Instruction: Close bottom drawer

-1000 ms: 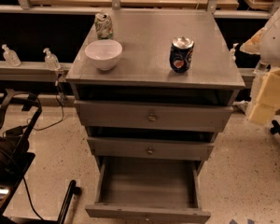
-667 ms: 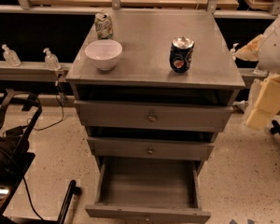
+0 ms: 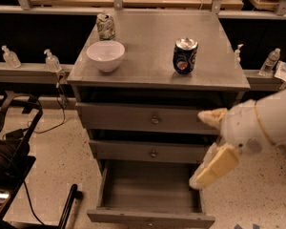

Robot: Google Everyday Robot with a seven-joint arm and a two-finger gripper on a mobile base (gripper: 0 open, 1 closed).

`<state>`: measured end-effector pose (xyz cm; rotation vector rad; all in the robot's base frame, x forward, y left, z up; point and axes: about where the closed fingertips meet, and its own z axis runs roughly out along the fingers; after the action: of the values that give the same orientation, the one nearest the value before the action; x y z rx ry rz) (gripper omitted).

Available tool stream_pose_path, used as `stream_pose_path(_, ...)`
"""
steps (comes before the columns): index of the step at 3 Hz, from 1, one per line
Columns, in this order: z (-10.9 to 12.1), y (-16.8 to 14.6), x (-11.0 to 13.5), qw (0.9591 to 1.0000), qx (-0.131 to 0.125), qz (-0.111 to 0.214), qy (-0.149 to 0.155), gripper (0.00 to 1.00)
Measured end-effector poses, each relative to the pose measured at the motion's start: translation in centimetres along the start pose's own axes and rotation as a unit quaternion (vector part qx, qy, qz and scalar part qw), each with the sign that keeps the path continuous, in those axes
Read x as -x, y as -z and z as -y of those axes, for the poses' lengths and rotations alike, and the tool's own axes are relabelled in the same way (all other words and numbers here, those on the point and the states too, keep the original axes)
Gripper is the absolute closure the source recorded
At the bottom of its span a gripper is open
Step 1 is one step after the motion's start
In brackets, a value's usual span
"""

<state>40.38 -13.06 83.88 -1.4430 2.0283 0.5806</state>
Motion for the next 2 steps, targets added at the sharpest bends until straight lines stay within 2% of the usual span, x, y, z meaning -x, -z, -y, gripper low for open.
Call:
stream_pose_path(1, -1.88, -2.78, -0.35, 0.9977, 0.007, 0.048, -0.047, 0.00)
stream_pose_path(2, -1.92, -2.72, -0.26, 0.9978, 0.006, 0.047, -0.047, 0.00)
